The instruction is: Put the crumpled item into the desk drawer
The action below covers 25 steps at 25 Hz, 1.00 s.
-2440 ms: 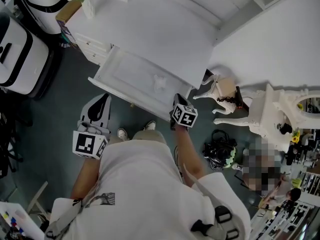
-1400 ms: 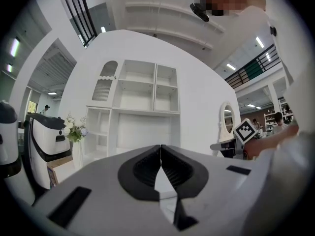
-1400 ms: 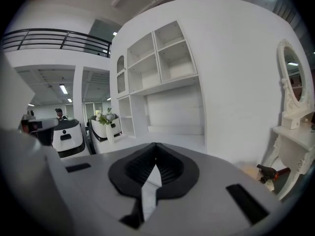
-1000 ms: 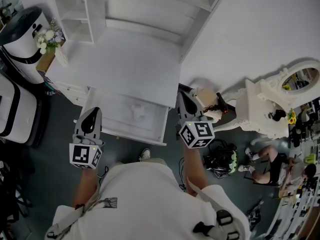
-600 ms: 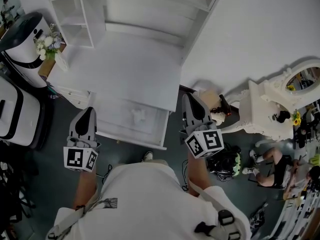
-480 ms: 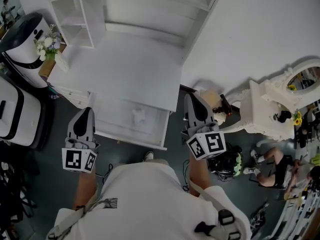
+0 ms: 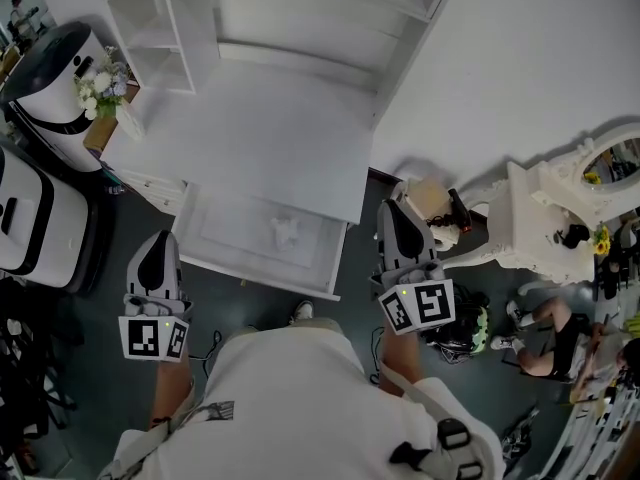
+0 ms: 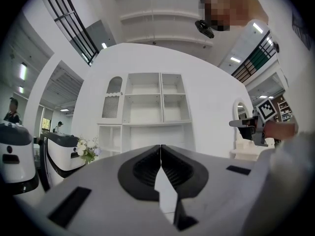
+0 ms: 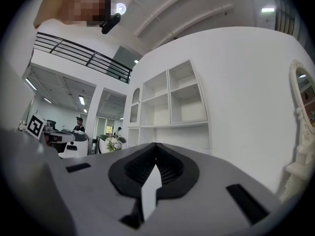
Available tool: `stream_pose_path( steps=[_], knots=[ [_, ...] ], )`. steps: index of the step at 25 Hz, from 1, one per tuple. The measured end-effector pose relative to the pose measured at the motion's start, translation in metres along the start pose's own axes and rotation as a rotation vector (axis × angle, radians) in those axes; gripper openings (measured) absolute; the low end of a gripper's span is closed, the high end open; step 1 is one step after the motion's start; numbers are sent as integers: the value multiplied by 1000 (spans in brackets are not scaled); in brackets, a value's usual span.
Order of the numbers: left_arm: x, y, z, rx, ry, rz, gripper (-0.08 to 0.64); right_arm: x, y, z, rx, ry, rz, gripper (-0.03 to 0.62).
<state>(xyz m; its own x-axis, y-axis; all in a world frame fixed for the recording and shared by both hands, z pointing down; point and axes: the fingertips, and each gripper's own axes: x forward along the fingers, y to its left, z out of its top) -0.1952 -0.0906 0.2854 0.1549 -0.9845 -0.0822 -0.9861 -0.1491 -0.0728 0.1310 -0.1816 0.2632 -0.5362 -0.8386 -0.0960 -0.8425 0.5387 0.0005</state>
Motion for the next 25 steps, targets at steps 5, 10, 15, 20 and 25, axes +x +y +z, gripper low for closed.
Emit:
stream_pose_path(
  steps=[5,10,15,20,25],
  knots=[
    [-12,7,0,10,14,8,17,-2,2,-9,2,23,-20,11],
    [-19,10,-2,0,9,7,15,-6,14,-13,-3,39,-14,11],
    [-26,15,-6,-6,7,1,15,-8,24,-11,-9,39,-17,11],
    [-33,19,-9,-15,6,-8,17,-13,36,-12,-10,44,-19,11],
    [-38,20,-9,-21,1,-22,16,-22,43,-12,-9,49,-29,11]
  ],
)
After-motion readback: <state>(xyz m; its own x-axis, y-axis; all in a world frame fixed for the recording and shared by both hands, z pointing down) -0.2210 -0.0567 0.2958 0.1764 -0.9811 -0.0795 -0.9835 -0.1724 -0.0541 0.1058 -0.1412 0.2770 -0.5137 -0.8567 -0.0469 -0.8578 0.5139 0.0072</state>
